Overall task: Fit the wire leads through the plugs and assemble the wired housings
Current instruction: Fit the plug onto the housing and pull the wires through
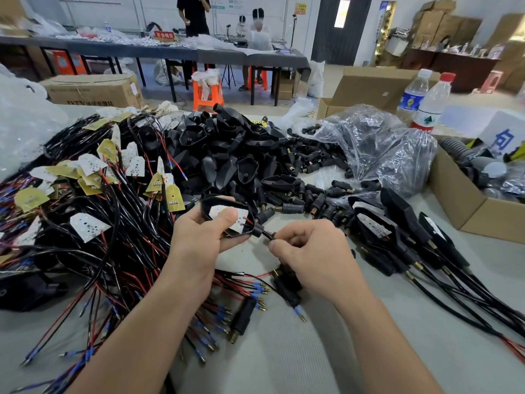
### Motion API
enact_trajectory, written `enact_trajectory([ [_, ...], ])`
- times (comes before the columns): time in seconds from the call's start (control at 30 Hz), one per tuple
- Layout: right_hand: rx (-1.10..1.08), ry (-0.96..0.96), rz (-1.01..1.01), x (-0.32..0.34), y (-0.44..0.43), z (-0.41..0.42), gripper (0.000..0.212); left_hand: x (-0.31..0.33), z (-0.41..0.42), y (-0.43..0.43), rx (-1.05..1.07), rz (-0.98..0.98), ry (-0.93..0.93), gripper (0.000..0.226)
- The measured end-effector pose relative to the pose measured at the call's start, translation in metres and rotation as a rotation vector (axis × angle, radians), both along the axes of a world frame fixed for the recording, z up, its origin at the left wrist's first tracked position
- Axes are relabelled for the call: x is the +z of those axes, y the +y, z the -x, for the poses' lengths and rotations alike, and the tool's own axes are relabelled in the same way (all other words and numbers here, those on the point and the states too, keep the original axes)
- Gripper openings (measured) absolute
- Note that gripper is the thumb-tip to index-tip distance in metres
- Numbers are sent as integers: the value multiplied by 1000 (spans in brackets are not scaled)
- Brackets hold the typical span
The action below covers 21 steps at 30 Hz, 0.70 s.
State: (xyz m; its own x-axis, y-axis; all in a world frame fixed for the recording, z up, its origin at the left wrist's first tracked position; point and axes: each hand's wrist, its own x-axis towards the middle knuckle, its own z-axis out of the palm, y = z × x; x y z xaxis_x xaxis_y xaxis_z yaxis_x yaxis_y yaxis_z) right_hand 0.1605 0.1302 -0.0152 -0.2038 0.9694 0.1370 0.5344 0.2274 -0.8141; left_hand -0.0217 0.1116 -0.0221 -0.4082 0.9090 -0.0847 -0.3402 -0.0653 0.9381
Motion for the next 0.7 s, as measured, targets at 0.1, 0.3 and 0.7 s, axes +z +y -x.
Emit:
enact_trajectory([
  [0.1, -10, 29, 59, 3, 2, -7, 13, 0, 6, 1, 14, 5, -69, 16],
  [0.3, -43, -40, -6, 1, 1, -6, 17, 2, 6, -3, -22, -15, -62, 19],
  [0.7, 2, -517, -163, -15, 15, 7, 36, 1, 16, -3, 55, 28, 387, 16],
])
